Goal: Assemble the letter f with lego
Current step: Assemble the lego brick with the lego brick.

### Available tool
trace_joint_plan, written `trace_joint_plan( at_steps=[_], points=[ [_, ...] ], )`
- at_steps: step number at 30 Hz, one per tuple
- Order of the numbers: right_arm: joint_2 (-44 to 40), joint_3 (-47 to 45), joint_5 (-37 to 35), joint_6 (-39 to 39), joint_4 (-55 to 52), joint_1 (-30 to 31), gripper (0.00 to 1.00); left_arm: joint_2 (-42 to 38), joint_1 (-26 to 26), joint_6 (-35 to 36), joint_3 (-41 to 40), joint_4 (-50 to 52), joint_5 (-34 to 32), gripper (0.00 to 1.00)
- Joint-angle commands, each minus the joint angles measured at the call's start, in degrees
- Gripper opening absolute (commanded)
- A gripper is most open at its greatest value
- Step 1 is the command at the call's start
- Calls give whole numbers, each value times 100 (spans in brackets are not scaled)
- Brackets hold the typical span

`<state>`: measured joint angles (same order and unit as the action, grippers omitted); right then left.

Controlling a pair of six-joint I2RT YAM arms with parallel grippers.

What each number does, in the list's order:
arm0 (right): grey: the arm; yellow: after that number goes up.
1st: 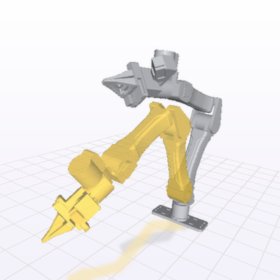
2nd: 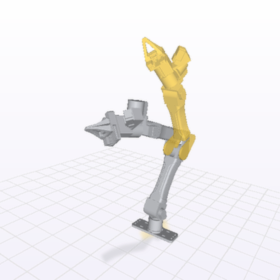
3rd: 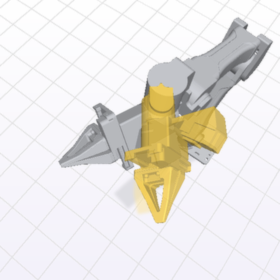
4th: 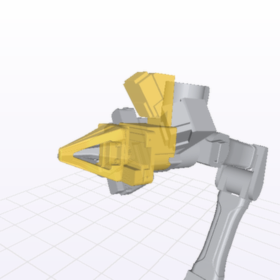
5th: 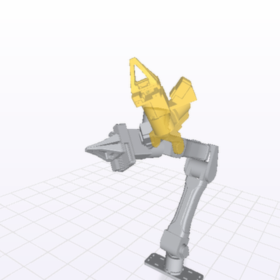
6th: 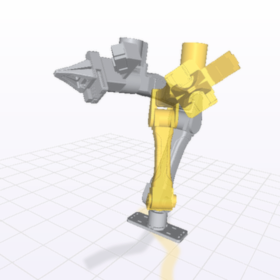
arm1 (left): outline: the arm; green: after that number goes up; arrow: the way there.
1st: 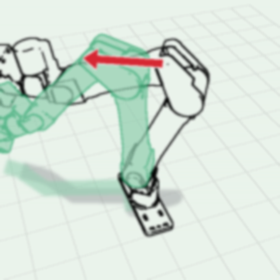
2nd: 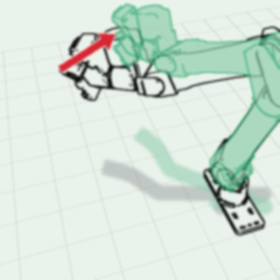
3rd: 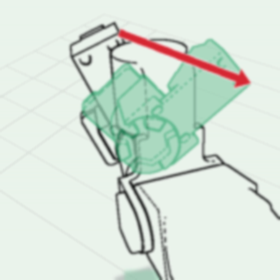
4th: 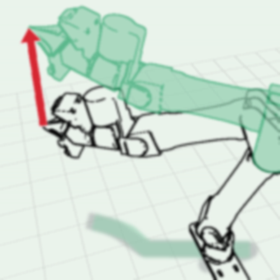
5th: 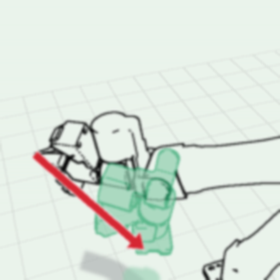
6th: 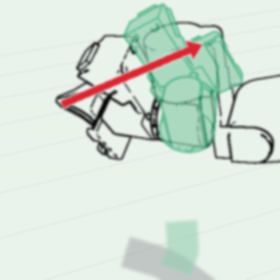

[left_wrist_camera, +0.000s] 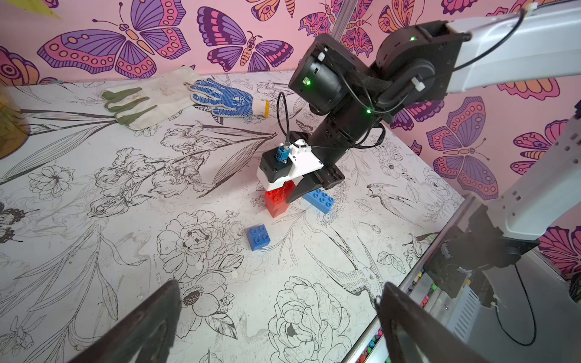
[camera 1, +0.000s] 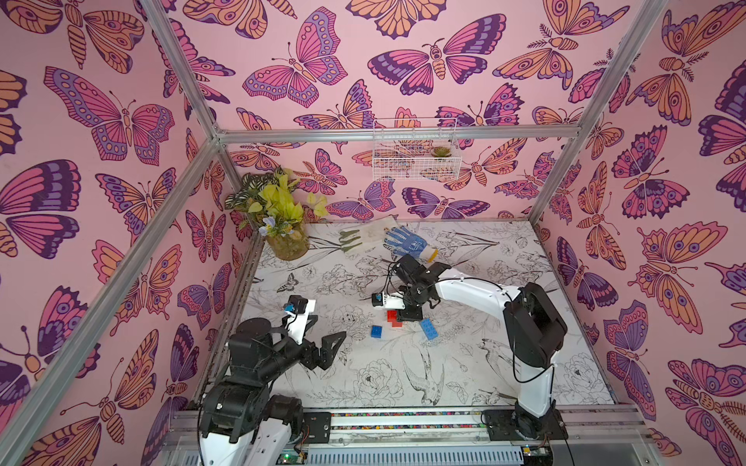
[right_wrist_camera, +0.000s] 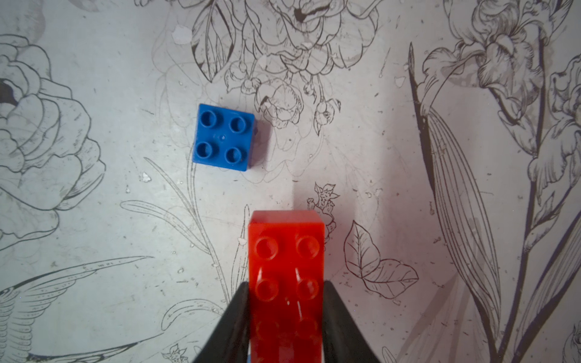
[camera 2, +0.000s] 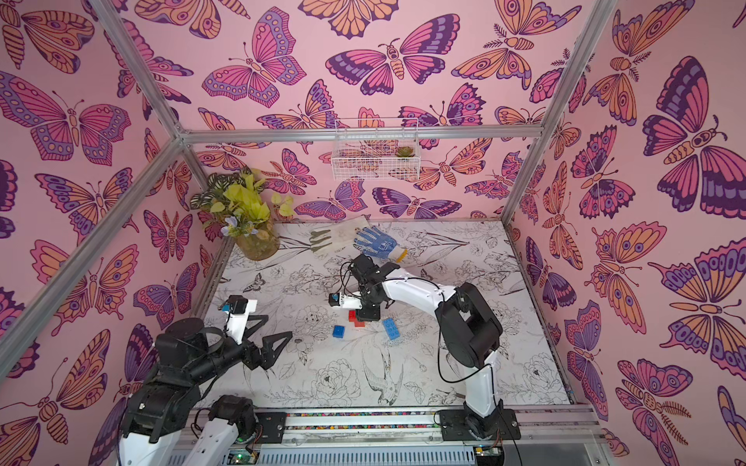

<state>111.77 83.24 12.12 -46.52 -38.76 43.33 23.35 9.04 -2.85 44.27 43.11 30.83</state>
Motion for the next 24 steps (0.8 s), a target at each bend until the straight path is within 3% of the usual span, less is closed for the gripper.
trace_joint_plan(
  at_steps=[1,24],
  points=[
    [406,-40,-324,12,-245,55,20,-50,19,-6,-85,-90,33,99],
    [686,92,-483,52,-486,53,19,-77,34,-8,-94,-86,32,99]
  ],
)
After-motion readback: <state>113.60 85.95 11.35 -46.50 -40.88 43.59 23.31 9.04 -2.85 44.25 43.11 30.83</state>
